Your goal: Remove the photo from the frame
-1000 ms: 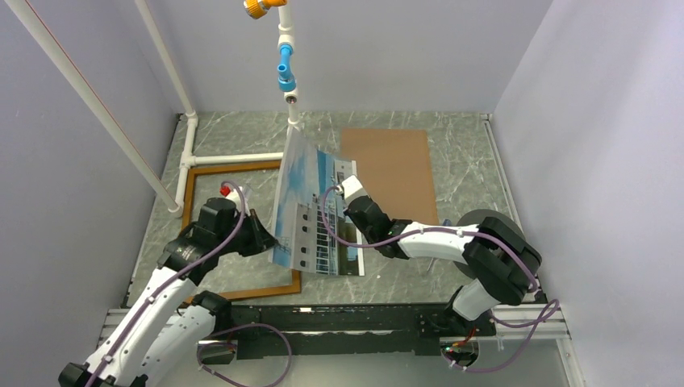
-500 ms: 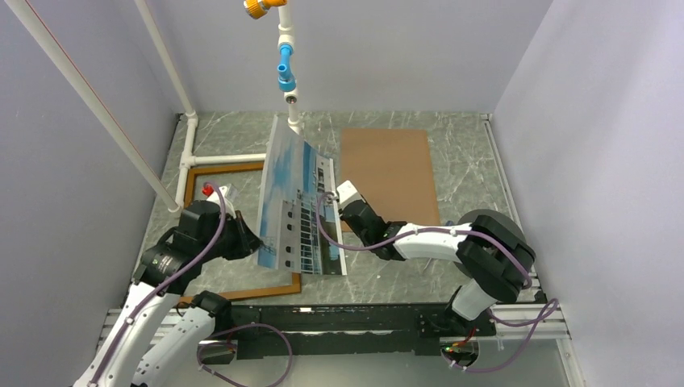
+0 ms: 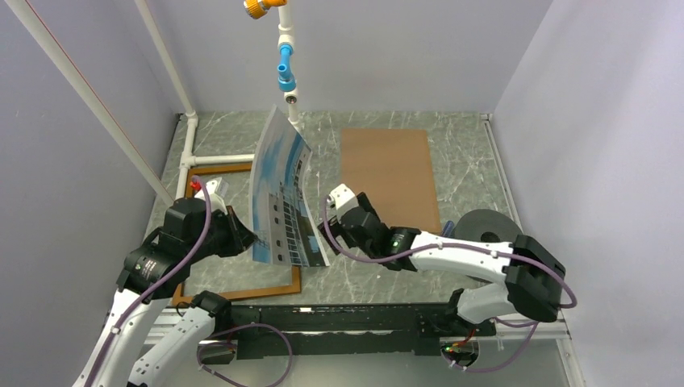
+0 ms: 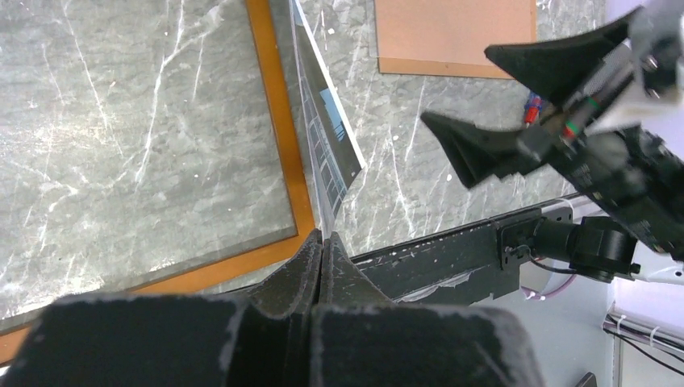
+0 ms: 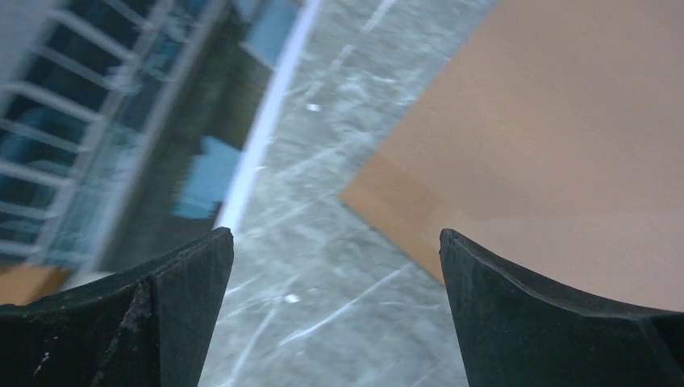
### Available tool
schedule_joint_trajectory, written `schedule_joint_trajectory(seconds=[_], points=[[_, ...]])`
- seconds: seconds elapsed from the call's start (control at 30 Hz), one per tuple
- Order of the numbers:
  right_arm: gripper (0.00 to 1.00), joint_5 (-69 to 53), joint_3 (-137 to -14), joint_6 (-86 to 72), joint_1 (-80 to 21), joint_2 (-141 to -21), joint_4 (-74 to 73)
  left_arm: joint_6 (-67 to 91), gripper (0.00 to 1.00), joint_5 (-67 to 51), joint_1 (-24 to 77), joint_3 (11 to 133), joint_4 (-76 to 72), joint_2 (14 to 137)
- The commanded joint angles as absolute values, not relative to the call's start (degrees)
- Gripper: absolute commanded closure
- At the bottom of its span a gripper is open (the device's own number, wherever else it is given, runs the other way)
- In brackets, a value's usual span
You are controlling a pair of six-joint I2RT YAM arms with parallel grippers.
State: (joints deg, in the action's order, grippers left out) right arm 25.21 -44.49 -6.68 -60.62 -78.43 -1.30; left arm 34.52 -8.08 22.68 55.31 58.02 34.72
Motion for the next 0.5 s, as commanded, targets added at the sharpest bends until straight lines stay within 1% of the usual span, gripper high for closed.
schedule_joint_trajectory(seconds=[0.0, 0.17, 0.3, 0.37, 0.47], points=[[0.0, 21.33, -47.43, -11.4, -67.43, -73.76, -5.04, 34.07, 1.0, -8.07, 22.3, 57.69, 57.68, 34.93], [0.0, 23.37, -48.79, -9.14, -80.44, -71.34, -0.54, 35.39, 1.0, -8.83, 22.28, 58.44, 56.84, 35.22], [0.0, 28.95, -50.78, -5.16, -88.27, -74.84, 5.25, 36.72, 1.0, -9.86, 22.32, 58.29, 55.86, 35.01], [0.0, 35.28, -53.36, -3.33, -91.0, -79.2, 6.92, 37.41, 1.0, -10.58, 22.26, 58.0, 55.33, 34.75], [0.02, 49.35, -59.92, -1.4, -93.11, -87.99, 6.35, 37.88, 1.0, -11.15, 22.31, 57.75, 55.28, 34.55]])
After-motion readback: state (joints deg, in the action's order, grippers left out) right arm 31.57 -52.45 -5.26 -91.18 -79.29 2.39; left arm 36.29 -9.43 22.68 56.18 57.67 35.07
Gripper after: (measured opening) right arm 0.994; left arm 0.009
